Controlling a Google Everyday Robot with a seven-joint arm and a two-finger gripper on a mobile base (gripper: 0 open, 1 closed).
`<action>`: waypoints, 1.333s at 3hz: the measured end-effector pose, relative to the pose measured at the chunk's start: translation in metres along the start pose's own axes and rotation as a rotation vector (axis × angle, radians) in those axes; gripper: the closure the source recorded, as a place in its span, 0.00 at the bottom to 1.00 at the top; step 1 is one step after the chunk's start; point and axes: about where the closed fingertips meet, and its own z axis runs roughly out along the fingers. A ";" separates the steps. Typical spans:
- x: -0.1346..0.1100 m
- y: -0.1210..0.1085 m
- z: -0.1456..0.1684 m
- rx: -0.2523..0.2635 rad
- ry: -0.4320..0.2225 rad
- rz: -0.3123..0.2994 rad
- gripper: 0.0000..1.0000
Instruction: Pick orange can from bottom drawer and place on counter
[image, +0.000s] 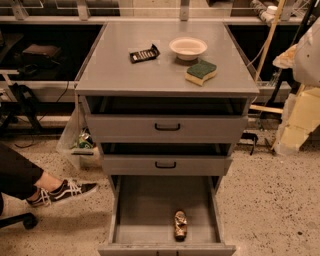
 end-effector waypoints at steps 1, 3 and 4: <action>0.000 0.000 0.000 0.000 0.000 0.000 0.00; -0.031 0.047 0.043 -0.023 -0.102 -0.107 0.00; -0.077 0.090 0.131 -0.142 -0.240 -0.172 0.00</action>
Offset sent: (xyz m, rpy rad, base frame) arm -0.0153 0.0243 -0.0420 0.0223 0.0175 0.0900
